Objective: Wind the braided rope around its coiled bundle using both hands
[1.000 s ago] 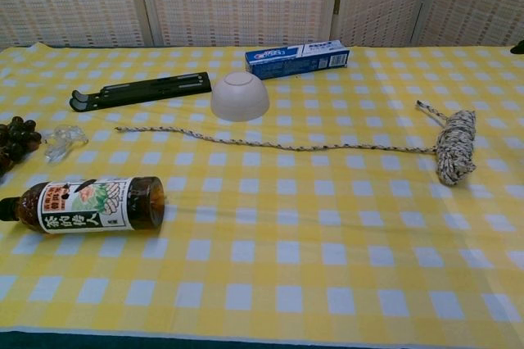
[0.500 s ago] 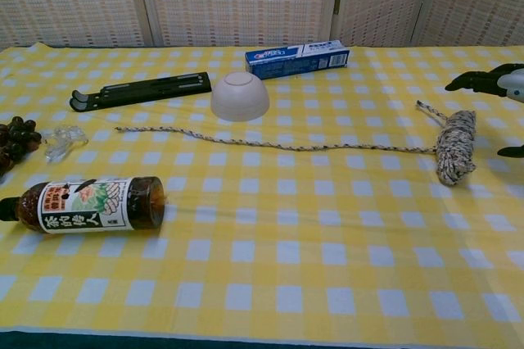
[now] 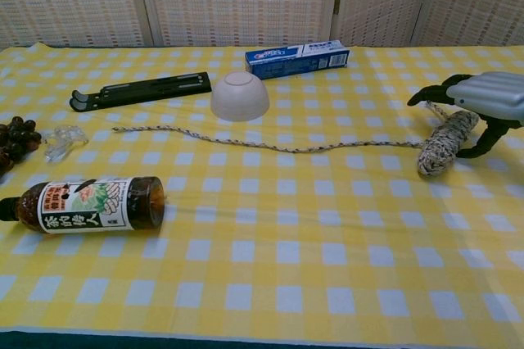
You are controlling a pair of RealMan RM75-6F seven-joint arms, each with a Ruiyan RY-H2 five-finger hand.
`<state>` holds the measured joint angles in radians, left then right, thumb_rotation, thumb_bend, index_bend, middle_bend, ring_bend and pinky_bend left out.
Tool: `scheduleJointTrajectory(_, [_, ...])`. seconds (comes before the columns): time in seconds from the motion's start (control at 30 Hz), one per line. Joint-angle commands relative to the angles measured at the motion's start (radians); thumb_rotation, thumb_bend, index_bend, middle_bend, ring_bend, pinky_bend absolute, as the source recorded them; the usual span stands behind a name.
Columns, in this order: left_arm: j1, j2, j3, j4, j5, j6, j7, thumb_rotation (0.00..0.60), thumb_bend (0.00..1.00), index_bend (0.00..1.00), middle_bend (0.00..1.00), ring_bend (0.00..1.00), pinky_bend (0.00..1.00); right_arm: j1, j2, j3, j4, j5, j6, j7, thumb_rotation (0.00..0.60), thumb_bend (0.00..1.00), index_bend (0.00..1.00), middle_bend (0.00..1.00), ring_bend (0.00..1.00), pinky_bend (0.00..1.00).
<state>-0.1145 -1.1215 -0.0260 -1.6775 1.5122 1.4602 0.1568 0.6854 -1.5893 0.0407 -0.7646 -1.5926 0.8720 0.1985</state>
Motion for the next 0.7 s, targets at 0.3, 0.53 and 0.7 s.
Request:
scheduleJointTrajectory(0.3, [-0.001, -0.006, 0.003, 0.019, -0.007, -0.010, -0.019, 0.600, 0.21, 0.08, 0.06, 0.08, 0.00, 0.017, 0.007, -0.024, -0.007, -0.010, 0.025, 0.010, 0.600, 0.30, 0.39, 0.29, 0.31, 0.18])
scheduleJointTrajectory(0.53, [-0.003, -0.010, 0.009, 0.014, 0.000, -0.016, -0.016, 0.600, 0.21, 0.07, 0.06, 0.08, 0.00, 0.007, 0.029, -0.028, -0.027, 0.014, 0.019, 0.000, 0.600, 0.30, 0.39, 0.29, 0.31, 0.18])
scheduleJointTrajectory(0.7, [-0.001, -0.008, 0.010, 0.011, -0.001, -0.013, -0.014, 0.600, 0.21, 0.07, 0.06, 0.08, 0.00, 0.010, 0.024, -0.029, -0.018, 0.026, 0.008, 0.004, 0.600, 0.30, 0.39, 0.29, 0.32, 0.20])
